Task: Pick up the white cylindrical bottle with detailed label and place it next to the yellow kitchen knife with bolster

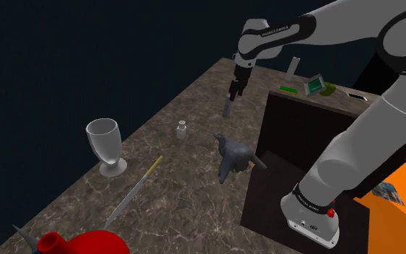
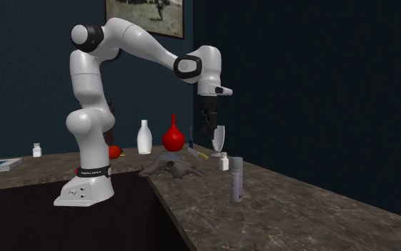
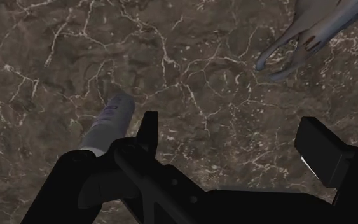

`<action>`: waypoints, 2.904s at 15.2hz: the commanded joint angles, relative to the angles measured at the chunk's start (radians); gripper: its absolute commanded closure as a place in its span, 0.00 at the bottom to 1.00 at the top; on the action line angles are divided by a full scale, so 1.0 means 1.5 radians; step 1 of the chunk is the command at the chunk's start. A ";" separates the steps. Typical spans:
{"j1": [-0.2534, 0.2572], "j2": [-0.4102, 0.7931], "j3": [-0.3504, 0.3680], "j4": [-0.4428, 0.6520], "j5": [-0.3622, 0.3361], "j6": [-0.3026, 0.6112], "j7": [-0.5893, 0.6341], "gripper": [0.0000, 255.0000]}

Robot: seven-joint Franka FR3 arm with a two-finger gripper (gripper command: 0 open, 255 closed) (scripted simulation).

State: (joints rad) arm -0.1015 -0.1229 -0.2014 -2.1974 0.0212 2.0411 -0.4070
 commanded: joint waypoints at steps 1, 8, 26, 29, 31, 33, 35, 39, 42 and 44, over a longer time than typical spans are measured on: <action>-0.008 0.044 -0.012 0.031 0.006 0.017 -0.019 0.00; -0.039 0.209 -0.036 0.169 0.046 0.052 -0.073 0.00; -0.056 0.299 -0.034 0.198 0.074 0.113 -0.097 0.00; -0.056 0.299 -0.034 0.198 0.074 0.113 -0.097 1.00; -0.056 0.299 -0.034 0.198 0.074 0.113 -0.097 1.00; -0.056 0.299 -0.034 0.198 0.074 0.113 -0.097 1.00; -0.056 0.299 -0.034 0.198 0.074 0.113 -0.097 1.00; -0.054 0.285 -0.036 0.208 0.068 0.091 -0.093 1.00; -0.053 0.273 -0.038 0.219 0.064 0.068 -0.090 1.00; -0.053 0.265 -0.039 0.227 0.060 0.052 -0.087 1.00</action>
State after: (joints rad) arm -0.1816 0.2794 -0.2590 -1.8628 0.1139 2.1303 -0.5407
